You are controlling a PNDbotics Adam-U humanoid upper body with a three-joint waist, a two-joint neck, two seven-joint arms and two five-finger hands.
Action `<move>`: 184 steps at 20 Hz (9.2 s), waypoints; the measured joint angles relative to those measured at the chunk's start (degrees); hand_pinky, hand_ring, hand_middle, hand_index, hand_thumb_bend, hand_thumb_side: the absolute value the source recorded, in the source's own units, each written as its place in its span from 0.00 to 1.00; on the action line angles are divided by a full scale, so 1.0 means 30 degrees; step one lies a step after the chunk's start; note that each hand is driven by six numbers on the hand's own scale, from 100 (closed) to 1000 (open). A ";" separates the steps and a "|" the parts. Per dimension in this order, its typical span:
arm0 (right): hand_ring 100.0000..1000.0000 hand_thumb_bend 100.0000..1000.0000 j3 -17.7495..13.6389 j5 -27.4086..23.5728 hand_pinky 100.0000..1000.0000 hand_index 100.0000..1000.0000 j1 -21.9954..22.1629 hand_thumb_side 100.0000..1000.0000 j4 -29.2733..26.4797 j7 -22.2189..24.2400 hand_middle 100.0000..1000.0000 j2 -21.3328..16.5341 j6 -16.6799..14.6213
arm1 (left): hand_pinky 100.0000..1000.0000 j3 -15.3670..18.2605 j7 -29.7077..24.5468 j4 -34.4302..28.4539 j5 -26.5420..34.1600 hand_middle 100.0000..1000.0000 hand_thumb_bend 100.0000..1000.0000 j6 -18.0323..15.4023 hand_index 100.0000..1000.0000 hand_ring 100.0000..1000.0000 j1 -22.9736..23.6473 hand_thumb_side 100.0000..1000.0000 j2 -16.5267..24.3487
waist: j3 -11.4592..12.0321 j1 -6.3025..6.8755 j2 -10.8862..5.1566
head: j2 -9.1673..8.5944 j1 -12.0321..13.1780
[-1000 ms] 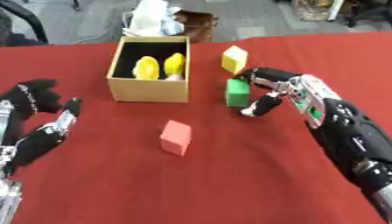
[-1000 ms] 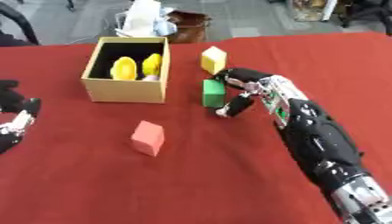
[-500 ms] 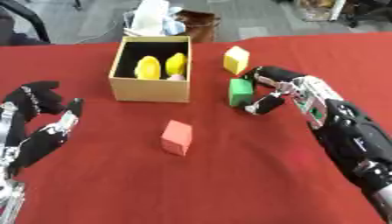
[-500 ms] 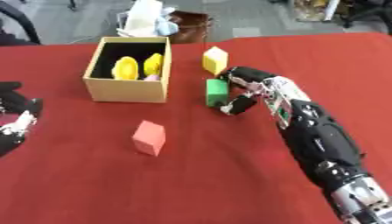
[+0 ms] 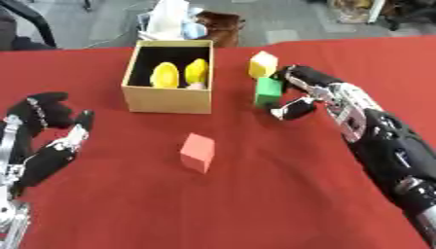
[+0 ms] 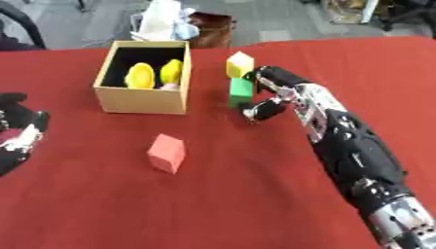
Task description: Pick up objects on the table and place them in the box.
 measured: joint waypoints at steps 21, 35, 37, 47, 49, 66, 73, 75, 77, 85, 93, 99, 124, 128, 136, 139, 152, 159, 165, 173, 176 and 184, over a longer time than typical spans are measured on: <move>0.66 0.05 -0.0837 0.1356 0.70 0.85 -0.2661 0.39 0.1327 0.0497 0.67 0.2225 0.1963 | 0.57 -0.0625 -0.0879 0.0742 0.0037 0.46 0.35 -0.0830 0.69 0.48 -0.0121 0.31 -0.2033 | 0.2985 -0.0124 -0.0001 | -0.0225 -0.2181; 0.75 0.19 -0.1317 0.3123 0.75 0.90 -0.2668 0.50 0.2232 -0.0073 0.81 0.2640 0.1887 | 0.58 -0.0718 -0.1071 0.0931 0.0054 0.46 0.34 -0.1018 0.69 0.48 -0.0152 0.31 -0.2185 | 0.2876 -0.0260 0.0000 | -0.0242 -0.2363; 0.75 0.19 -0.1358 0.3103 0.75 0.90 -0.2668 0.50 0.2232 -0.0023 0.81 0.2632 0.1835 | 0.58 -0.0718 -0.1078 0.0975 0.0053 0.46 0.34 -0.1020 0.69 0.48 -0.0151 0.31 -0.2185 | 0.2850 -0.0260 0.0000 | -0.0242 -0.2358; 0.78 0.24 -0.1502 0.2993 0.76 0.93 -0.2819 0.48 0.1887 -0.0205 0.85 0.1902 0.1840 | 0.59 -0.0704 -0.1196 0.1025 0.0038 0.46 0.33 -0.1060 0.69 0.48 -0.0085 0.32 -0.2186 | 0.2704 -0.0260 0.0000 | -0.0257 -0.2376; 0.78 0.23 -0.1843 0.2906 0.76 0.93 -0.2852 0.46 0.1877 -0.0653 0.85 0.1408 0.2245 | 0.59 -0.0662 -0.1195 0.1026 0.0020 0.46 0.33 -0.1061 0.69 0.48 -0.0052 0.32 -0.2186 | 0.2656 -0.0260 0.0000 | -0.0309 -0.2351; 0.88 0.24 -0.4075 0.3133 0.82 0.95 -0.2328 0.53 0.6237 -0.4111 0.93 -0.0701 0.7313 | 0.59 -0.0485 -0.1108 0.1057 -0.0048 0.46 0.32 -0.1064 0.69 0.48 0.0000 0.33 -0.2186 | 0.2443 -0.0375 0.0000 | -0.0489 -0.2193; 0.86 0.23 -0.4044 0.3098 0.81 0.95 -0.2326 0.54 0.6457 -0.3999 0.91 -0.0313 0.7433 | 0.59 -0.0485 -0.1144 0.1144 -0.0049 0.46 0.32 -0.1051 0.69 0.48 0.0001 0.33 -0.2192 | 0.2469 -0.0375 0.0000 | -0.0499 -0.2209; 0.86 0.23 -0.3989 0.3098 0.81 0.95 -0.2326 0.54 0.6459 -0.3936 0.91 -0.0159 0.7392 | 0.59 -0.0485 -0.1167 0.1144 -0.0049 0.46 0.32 -0.1042 0.69 0.48 0.0001 0.33 -0.2194 | 0.2493 -0.0375 0.0002 | -0.0499 -0.2237; 0.85 0.23 -0.3948 0.3105 0.80 0.95 -0.2319 0.54 0.6466 -0.3826 0.90 -0.0021 0.7355 | 0.59 -0.0486 -0.1193 0.1144 -0.0049 0.46 0.32 -0.1045 0.69 0.48 0.0001 0.33 -0.2196 | 0.2539 -0.0375 0.0005 | -0.0499 -0.2273; 0.82 0.22 -0.3949 0.3290 0.78 0.94 -0.2089 0.51 0.6724 -0.3883 0.87 0.0308 0.7634 | 0.59 -0.0486 -0.1206 0.1144 -0.0043 0.46 0.31 -0.1048 0.69 0.48 0.0001 0.33 -0.2203 | 0.2696 -0.0375 0.0055 | -0.0589 -0.2372; 0.61 0.11 -0.3965 0.3317 0.67 0.84 -0.1988 0.25 0.6693 -0.5456 0.52 0.0314 0.8182 | 0.59 -0.0487 -0.1207 0.1151 -0.0033 0.46 0.31 -0.1047 0.69 0.48 0.0006 0.33 -0.2274 | 0.2690 -0.0372 0.0066 | -0.0671 -0.2398; 0.55 0.04 -0.3997 0.3417 0.63 0.78 -0.1864 0.15 0.5780 -0.7540 0.44 0.0387 0.8330 | 0.59 -0.0487 -0.1205 0.1155 -0.0003 0.46 0.30 -0.1044 0.69 0.48 0.0019 0.33 -0.2347 | 0.2687 -0.0369 0.0070 | -0.0687 -0.2431; 0.68 0.08 0.0597 0.1503 0.72 0.90 -0.1998 0.35 0.0696 -0.3943 0.69 0.3131 0.2562 | 0.59 -0.0482 -0.1205 0.1161 0.0122 0.45 0.30 -0.1052 0.69 0.48 0.0011 0.33 -0.2354 | 0.2994 -0.0374 0.0070 | -0.0833 -0.2699; 0.76 0.17 0.0636 0.2081 0.77 0.94 -0.1991 0.47 0.0787 -0.2616 0.85 0.3286 0.1688 | 0.59 -0.0480 -0.1206 0.1161 0.0124 0.45 0.30 -0.1054 0.69 0.48 0.0009 0.33 -0.2355 | 0.2989 -0.0374 0.0070 | -0.0834 -0.2706; 0.79 0.20 0.0323 0.2463 0.79 0.95 -0.2032 0.48 0.0481 -0.2061 0.92 0.3041 0.1972 | 0.59 -0.0476 -0.1206 0.1170 0.0128 0.45 0.29 -0.1058 0.69 0.48 0.0008 0.33 -0.2355 | 0.2770 -0.0374 0.0070 | -0.0834 -0.2684; 0.79 0.20 0.0322 0.2463 0.78 0.94 -0.2167 0.46 0.0174 -0.2101 0.92 0.2717 0.2032 | 0.59 -0.0468 -0.1197 0.1187 0.0128 0.45 0.29 -0.1064 0.69 0.48 0.0009 0.34 -0.2355 | 0.2645 -0.0374 0.0070 | -0.0836 -0.2621; 0.75 0.18 0.2525 -0.0065 0.76 0.94 -0.1567 0.41 -0.3685 -0.1140 0.83 -0.0318 0.0879 | 0.59 0.0335 -0.0509 0.1210 -0.0030 0.45 0.29 -0.1026 0.69 0.48 0.0185 0.33 -0.2323 | 0.1170 -0.0375 0.0070 | -0.0837 -0.1604; 0.76 0.14 0.5185 -0.2338 0.76 0.94 0.0696 0.48 -0.7189 0.0669 0.85 -0.1277 0.0020 | 0.59 0.0875 0.0119 0.1189 -0.0190 0.45 0.29 -0.0895 0.69 0.48 0.0322 0.33 -0.2162 | 0.0793 -0.0486 0.0070 | -0.0815 -0.1161; 0.80 0.16 0.6887 -0.3771 0.78 0.96 0.1940 0.54 -0.8224 0.2759 0.90 -0.0689 0.0097 | 0.59 0.0925 0.0148 0.1197 -0.0220 0.45 0.29 -0.0881 0.69 0.47 0.0332 0.33 -0.2160 | 0.0793 -0.0513 0.0070 | -0.0800 -0.1072; 0.81 0.19 0.6868 -0.3762 0.79 0.96 0.2203 0.55 -0.7877 0.5307 0.91 0.0290 -0.0050 | 0.59 0.0923 0.0140 0.1216 -0.0222 0.45 0.30 -0.0881 0.69 0.47 0.0343 0.33 -0.2160 | 0.0812 -0.0513 0.0070 | -0.0800 -0.1022; 0.81 0.18 0.6870 -0.3435 0.79 0.96 0.2320 0.54 -0.7726 0.5665 0.91 0.0509 -0.0213 | 0.59 0.0922 0.0128 0.1255 -0.0223 0.45 0.30 -0.0887 0.69 0.47 0.0345 0.33 -0.2160 | 0.0812 -0.0514 0.0070 | -0.0800 -0.1022; 0.80 0.16 0.6872 -0.2222 0.78 0.95 0.2734 0.46 -0.6858 0.5986 0.88 0.0843 -0.0783 | 0.59 0.0920 0.0123 0.1263 -0.0229 0.45 0.30 -0.0882 0.69 0.47 0.0352 0.33 -0.2161 | 0.0783 -0.0514 0.0070 | -0.0800 -0.1018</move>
